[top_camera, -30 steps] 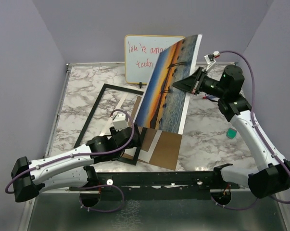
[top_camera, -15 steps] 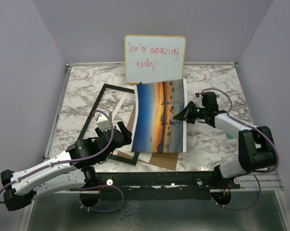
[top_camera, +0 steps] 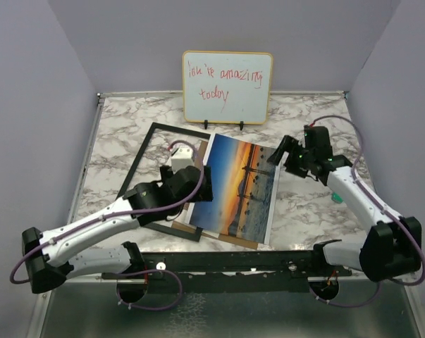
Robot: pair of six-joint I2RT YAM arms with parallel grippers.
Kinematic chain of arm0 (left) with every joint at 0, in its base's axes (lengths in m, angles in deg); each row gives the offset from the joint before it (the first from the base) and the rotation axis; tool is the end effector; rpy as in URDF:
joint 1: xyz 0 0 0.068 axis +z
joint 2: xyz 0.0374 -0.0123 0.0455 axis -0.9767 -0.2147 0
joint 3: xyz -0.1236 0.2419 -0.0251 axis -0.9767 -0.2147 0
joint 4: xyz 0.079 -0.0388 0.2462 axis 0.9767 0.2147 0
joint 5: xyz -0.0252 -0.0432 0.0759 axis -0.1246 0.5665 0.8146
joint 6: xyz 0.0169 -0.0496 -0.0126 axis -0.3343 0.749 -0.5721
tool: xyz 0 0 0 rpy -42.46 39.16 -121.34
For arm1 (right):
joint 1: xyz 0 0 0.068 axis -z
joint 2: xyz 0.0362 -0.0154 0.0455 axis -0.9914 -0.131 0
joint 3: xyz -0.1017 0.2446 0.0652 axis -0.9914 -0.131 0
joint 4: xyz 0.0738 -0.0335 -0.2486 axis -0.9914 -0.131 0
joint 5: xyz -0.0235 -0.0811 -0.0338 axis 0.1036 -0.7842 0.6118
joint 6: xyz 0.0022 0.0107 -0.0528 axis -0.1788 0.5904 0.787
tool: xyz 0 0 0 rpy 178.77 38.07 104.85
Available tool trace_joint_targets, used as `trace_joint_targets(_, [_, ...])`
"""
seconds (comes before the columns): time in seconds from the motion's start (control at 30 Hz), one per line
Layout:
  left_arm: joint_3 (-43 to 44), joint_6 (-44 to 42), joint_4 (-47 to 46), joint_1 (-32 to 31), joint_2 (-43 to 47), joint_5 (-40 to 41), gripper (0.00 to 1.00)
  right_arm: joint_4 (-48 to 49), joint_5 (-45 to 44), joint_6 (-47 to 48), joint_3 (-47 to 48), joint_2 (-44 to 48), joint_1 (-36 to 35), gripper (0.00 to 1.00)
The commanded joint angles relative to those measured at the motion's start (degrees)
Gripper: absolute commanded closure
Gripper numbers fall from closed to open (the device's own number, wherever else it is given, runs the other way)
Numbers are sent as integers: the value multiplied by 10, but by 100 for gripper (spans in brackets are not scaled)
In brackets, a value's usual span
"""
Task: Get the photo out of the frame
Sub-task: Place the photo in the photo frame, then reset both arms
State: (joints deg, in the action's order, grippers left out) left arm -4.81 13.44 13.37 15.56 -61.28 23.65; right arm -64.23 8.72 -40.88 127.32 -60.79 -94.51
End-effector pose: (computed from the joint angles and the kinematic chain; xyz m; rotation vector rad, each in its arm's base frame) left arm 0.1080 -0.1620 0.3094 0.0244 2.2163 -0.3738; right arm 0.2593 0.0643 0.2258 0.3896 2.4924 0.6598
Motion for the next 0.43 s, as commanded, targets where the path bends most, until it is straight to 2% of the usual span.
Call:
trace_joint_targets(0.0, [82, -128, -17, 99, -73, -51, 1, -117, -177, 36, 81, 79, 0, 15])
trace_joint_targets(0.03, [94, -145, -20, 137, -85, -72, 1, -118, -176, 46, 95, 95, 0, 14])
trace_joint_targets(0.07, [106, -159, -24, 172, -94, -90, 1, -120, -172, 54, 109, 110, 1, 3])
trace_joint_targets(0.1, [116, -170, -25, 208, -100, -105, 1, -122, -164, 61, 123, 124, 0, 0])
trace_joint_targets(0.27, [152, -194, -25, 326, -102, -165, 1, -137, -149, 97, 193, 170, 1, 0])
trace_joint_targets(0.4, [141, -170, -25, 358, -82, -180, 1, -154, -135, 110, 229, 179, 0, 0])
